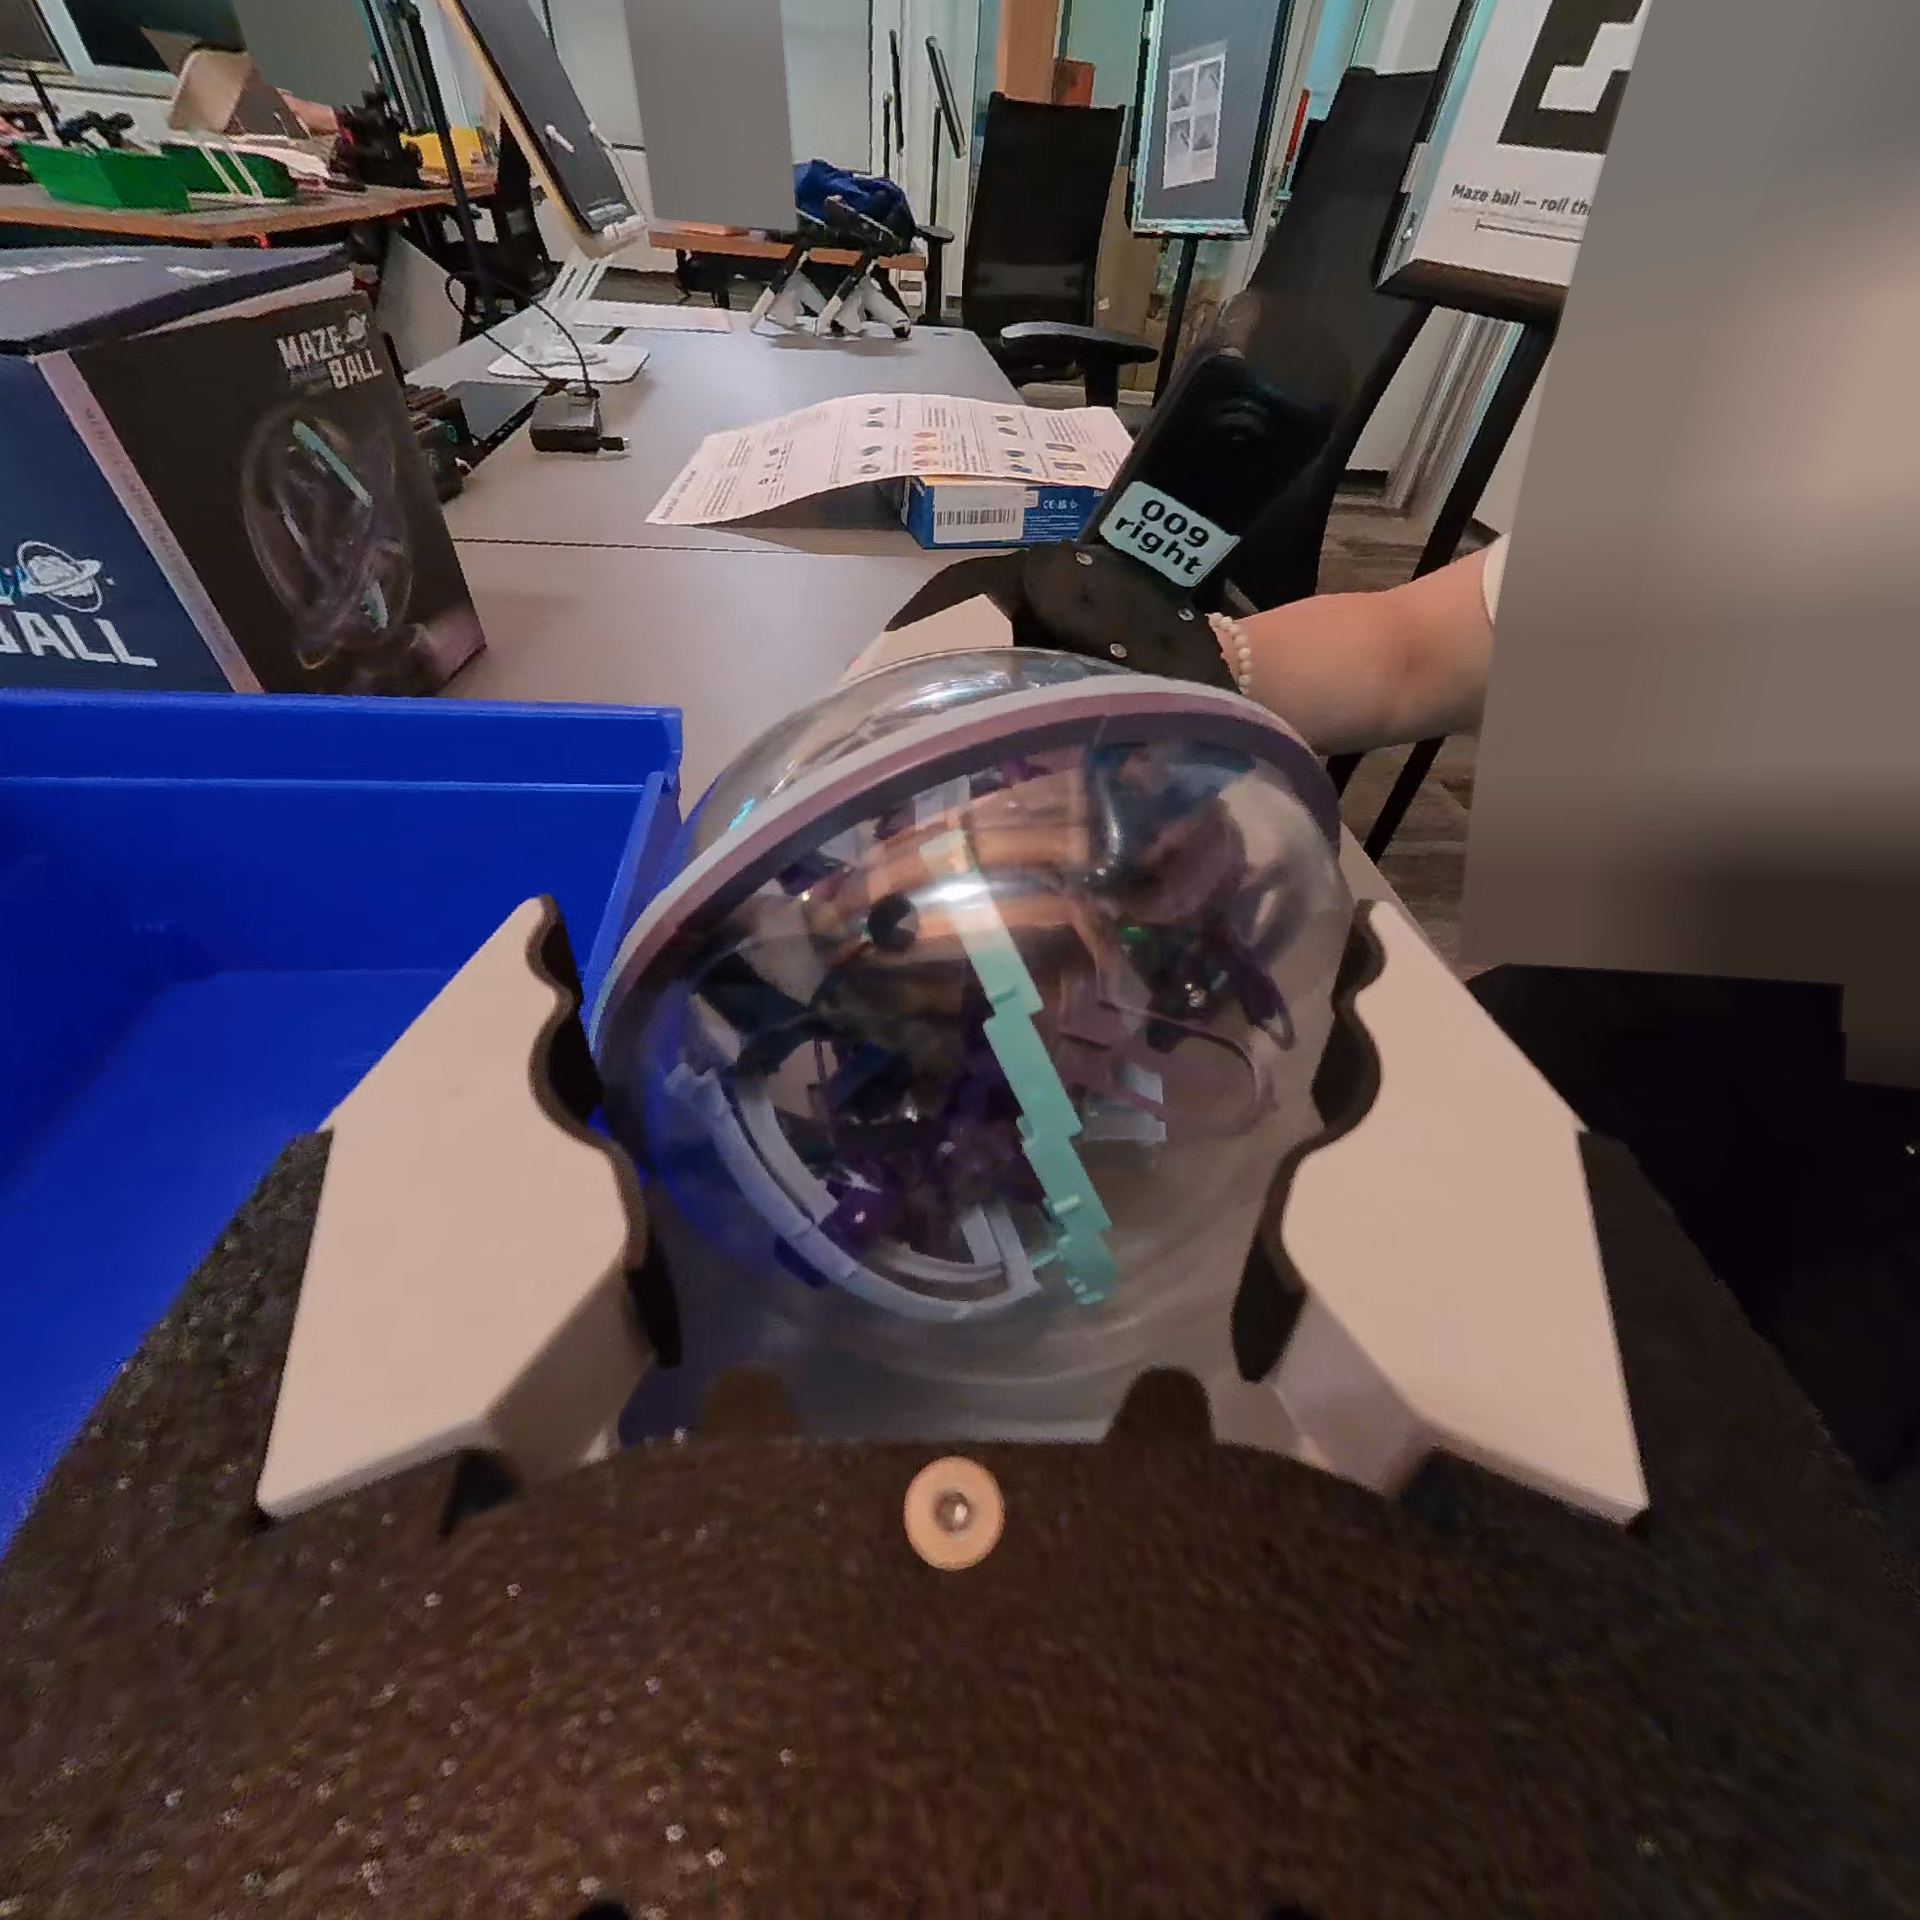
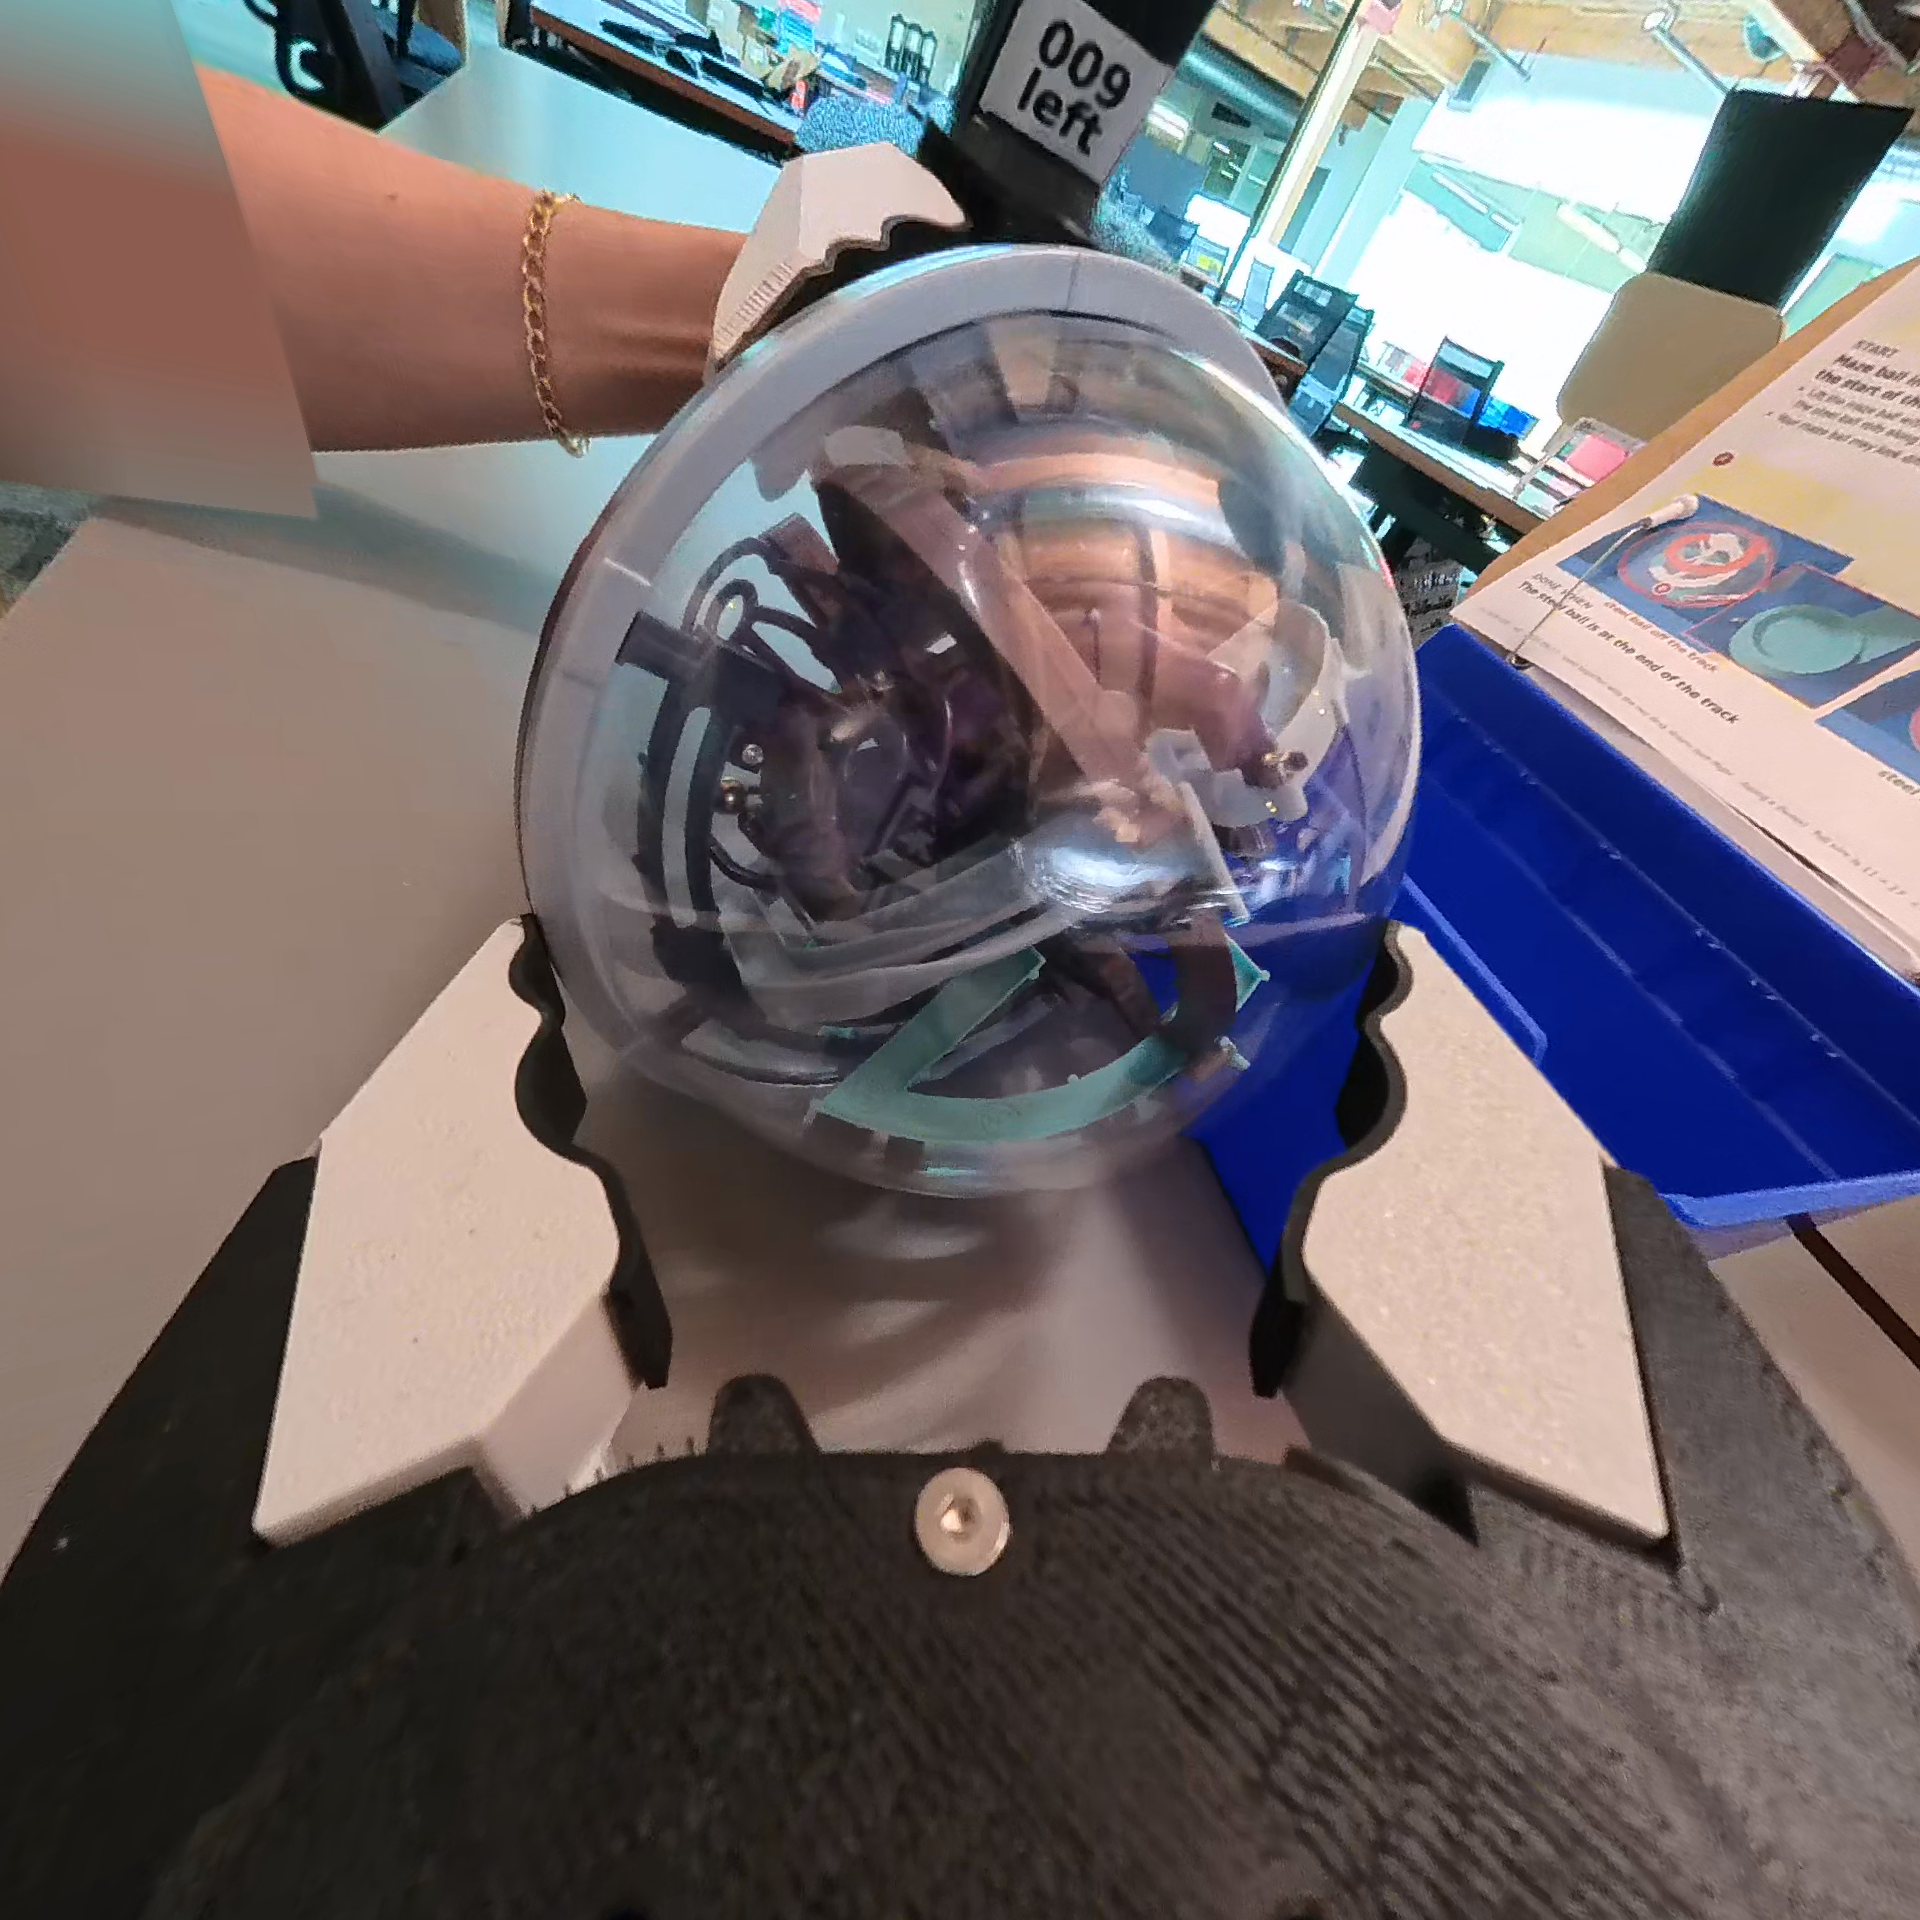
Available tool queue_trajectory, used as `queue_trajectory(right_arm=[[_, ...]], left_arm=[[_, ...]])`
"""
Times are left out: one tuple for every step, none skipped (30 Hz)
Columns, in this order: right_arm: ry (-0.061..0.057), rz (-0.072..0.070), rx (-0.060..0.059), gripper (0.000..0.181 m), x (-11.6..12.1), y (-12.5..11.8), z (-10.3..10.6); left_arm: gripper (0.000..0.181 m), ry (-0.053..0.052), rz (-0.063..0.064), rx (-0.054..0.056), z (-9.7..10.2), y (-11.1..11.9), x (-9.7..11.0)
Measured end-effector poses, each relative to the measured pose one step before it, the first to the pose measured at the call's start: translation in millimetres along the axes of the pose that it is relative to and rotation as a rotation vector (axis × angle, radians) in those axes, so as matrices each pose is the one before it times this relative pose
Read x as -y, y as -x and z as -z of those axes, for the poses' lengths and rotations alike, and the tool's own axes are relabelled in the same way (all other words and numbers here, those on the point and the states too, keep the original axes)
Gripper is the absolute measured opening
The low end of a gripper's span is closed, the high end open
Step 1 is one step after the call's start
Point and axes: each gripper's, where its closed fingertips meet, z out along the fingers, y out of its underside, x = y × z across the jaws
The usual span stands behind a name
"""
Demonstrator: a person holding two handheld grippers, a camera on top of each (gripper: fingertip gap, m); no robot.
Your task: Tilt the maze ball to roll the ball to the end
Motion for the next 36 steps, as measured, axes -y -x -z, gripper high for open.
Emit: queue_trajectory(right_arm=[[0.0005,-0.0022,0.0001,0.147,-0.47,-0.4,0.41],[0.0009,-0.0023,-0.0008,0.147,-0.82,-0.66,0.56],[0.0001,-0.0023,0.0008,0.147,-0.68,-0.33,0.52],[-0.0001,-0.0023,0.0019,0.147,-0.41,-0.23,0.35],[0.0014,-0.0025,0.0012,0.147,-0.28,-0.16,0.15],[0.0026,-0.0024,0.001,0.148,0.0,0.0,0.04],[0.0021,-0.0049,0.0016,0.148,0.18,0.24,-0.06],[0.0015,-0.0031,0.0005,0.148,0.37,0.11,0.13],[-0.0014,0.0019,-0.0013,0.148,0.72,0.11,0.17],[-0.0045,0.0,0.0,0.149,1.33,0.31,0.4],[-0.0045,-0.0045,0.0032,0.15,1.53,0.93,0.24],[-0.0015,-0.0058,0.0027,0.151,1.05,0.59,0.19],[-0.0039,-0.001,0.0003,0.151,1.41,0.42,0.17],[-0.0072,0.0002,-0.0008,0.153,1.72,0.43,0.02],[-0.0043,-0.0021,-0.0073,0.152,1.16,-0.75,-0.16],[-0.0049,0.0016,-0.0147,0.15,0.67,-1.94,-0.41],[-0.0066,0.0064,-0.0065,0.149,0.63,-0.87,-0.27],[-0.006,0.0002,-0.0015,0.149,0.12,-0.73,0.2],[-0.0043,-0.0054,0.0033,0.148,0.11,-0.67,0.78],[-0.0026,-0.0092,0.0042,0.146,-0.33,-0.95,0.9],[-0.0003,-0.0111,0.0028,0.145,-0.51,-1.43,0.85],[-0.0002,-0.0111,0.0044,0.143,-0.42,-1.25,0.98],[-0.0005,-0.0096,0.0051,0.142,-0.5,-1.11,0.95],[-0.0024,-0.0083,0.0052,0.141,-0.64,-0.86,0.77],[-0.004,-0.0067,0.004,0.14,-0.43,-0.5,0.62],[-0.0043,-0.0055,0.0032,0.14,-0.23,-0.29,0.37],[-0.0013,-0.0044,0.0035,0.139,-0.29,-0.3,0.45],[0.0012,-0.004,0.0039,0.139,-0.5,-0.27,0.45],[0.0002,-0.0027,0.0048,0.139,-0.31,-0.05,0.4],[-0.0039,-0.0029,0.0051,0.138,0.03,0.12,0.4],[-0.0047,-0.0063,0.0031,0.138,-0.05,-0.19,0.5],[-0.0046,-0.008,0.0041,0.137,-0.29,-0.18,0.45],[-0.0077,-0.0079,0.0057,0.137,-0.01,0.03,0.62],[-0.006,-0.009,0.0042,0.136,-0.39,-0.38,0.72],[-0.0049,-0.0108,0.0053,0.135,-0.61,-0.59,0.77],[-0.0045,-0.0095,0.0048,0.134,-0.58,-0.46,0.74]], left_arm=[[0.139,-0.0023,0.0059,0.0018,-1.14,0.26,0.25],[0.138,-0.0001,0.0062,0.0039,-1.3,0.26,0.29],[0.137,0.0026,0.0048,0.0011,-1.34,-0.57,0.01],[0.137,0.0047,0.0036,0.0019,-1.35,-0.61,-0.16],[0.137,0.0052,0.0035,0.0022,-1.33,-0.56,-0.32],[0.138,0.001,0.0011,0.006,-1.12,-0.19,0.03],[0.138,-0.0021,-0.0002,0.005,-0.75,-0.25,0.22],[0.138,-0.003,0.0001,0.0051,-0.35,-0.19,0.16],[0.138,-0.0027,0.0005,0.0065,-0.2,-0.01,0.2],[0.138,-0.0034,-0.0006,0.0063,-0.23,-0.25,0.16],[0.138,-0.0039,-0.0008,0.0074,-0.37,-0.28,0.02],[0.139,-0.0038,0.0005,0.0089,-0.26,-0.04,0.0],[0.139,-0.0057,0.003,0.0109,-0.25,0.4,0.17],[0.139,-0.0079,0.0053,0.0103,-0.23,0.3,0.36],[0.139,-0.0105,0.0046,0.0072,-0.33,-0.13,0.5],[0.139,-0.011,0.0056,0.0098,-0.37,0.27,0.48],[0.139,-0.0085,0.0107,0.0123,-0.26,0.92,0.51],[0.139,-0.006,0.0102,0.0118,-0.01,1.01,0.17],[0.139,-0.0073,0.0086,0.0115,0.13,0.96,0.2],[0.139,-0.0084,0.0099,0.0119,0.28,1.31,0.37],[0.139,-0.0092,0.0097,0.0122,0.11,1.72,0.25],[0.14,-0.01,0.0058,0.009,0.03,1.18,0.13],[0.14,-0.0111,0.002,0.0073,-0.05,0.83,0.03],[0.14,-0.0109,0.0016,0.0056,-0.1,0.58,0.11],[0.14,-0.0077,0.0009,0.0048,0.02,0.3,0.16],[0.14,-0.004,0.0,0.004,0.11,0.24,0.06],[0.14,-0.0031,0.0002,0.0039,0.29,0.14,-0.07],[0.14,-0.004,0.0002,0.0041,0.25,0.16,0.14],[0.139,-0.0048,-0.0002,0.0029,0.14,-0.17,0.03],[0.139,-0.006,0.0025,0.0035,0.08,-0.02,0.04],[0.139,-0.0061,0.0039,0.0066,0.0,0.25,0.26],[0.139,-0.0043,0.0028,0.0065,0.11,0.09,0.06],[0.139,-0.0018,0.0024,0.005,0.11,-0.17,-0.18],[0.139,-0.0011,-0.0001,0.0066,0.2,0.12,-0.2],[0.138,-0.0009,-0.0001,0.0066,0.28,0.24,-0.21],[0.138,-0.0003,0.0015,0.0061,0.05,0.26,-0.04]])
